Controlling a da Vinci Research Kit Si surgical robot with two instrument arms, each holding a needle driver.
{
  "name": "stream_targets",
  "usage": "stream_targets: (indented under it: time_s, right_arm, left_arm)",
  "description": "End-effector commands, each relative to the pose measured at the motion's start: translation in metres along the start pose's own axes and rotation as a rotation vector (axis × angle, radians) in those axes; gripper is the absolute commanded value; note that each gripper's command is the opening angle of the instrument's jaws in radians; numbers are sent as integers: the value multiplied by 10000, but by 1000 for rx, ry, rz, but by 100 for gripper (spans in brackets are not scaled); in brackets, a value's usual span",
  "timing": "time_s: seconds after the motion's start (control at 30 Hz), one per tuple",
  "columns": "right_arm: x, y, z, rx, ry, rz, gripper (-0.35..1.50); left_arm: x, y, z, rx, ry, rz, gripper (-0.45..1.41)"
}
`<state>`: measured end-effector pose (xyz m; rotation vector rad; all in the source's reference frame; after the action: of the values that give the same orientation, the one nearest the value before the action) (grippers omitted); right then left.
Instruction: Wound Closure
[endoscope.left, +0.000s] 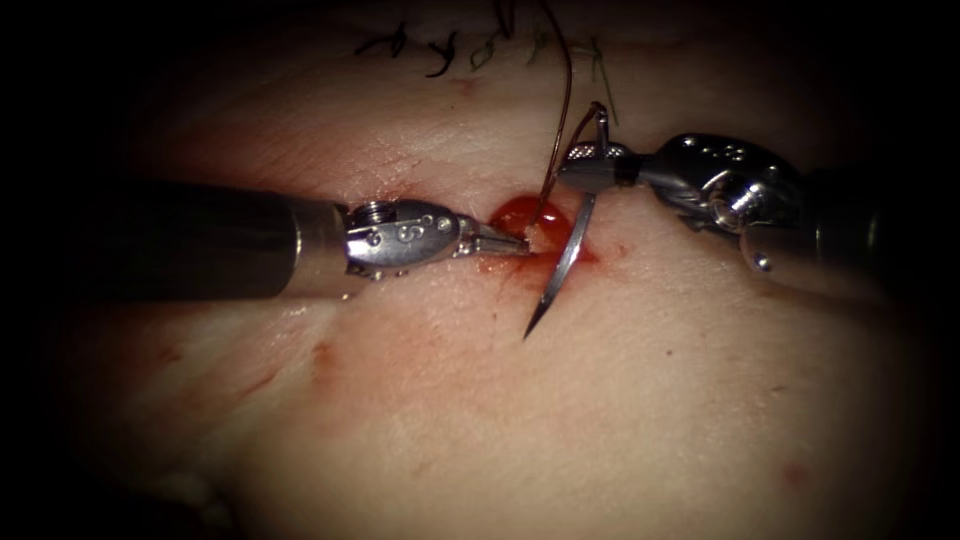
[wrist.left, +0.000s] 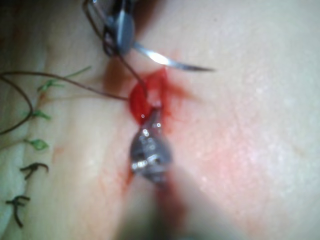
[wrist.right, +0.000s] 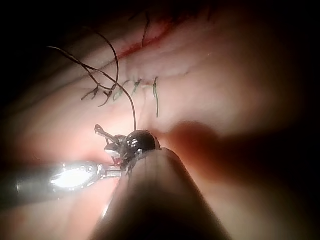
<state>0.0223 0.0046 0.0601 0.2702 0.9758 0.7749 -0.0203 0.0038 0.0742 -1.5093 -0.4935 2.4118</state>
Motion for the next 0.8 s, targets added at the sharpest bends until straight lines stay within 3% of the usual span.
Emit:
stream_targets:
  time_s: [0.03, 0.47, 0.8]
  right_arm:
    - [-4, 3, 9, -10, -1, -14, -35]
    - [2, 14, 21, -86, 36, -159, -35]
    - [7, -5, 39, -114, 44, -283, -35]
  left_arm:
    - [-3, 0, 8, -3, -1, -3, -1]
    - [-4, -26, 3, -27, -20, 5, -5]
    - [-22, 7, -16, -42, -24, 29, -8]
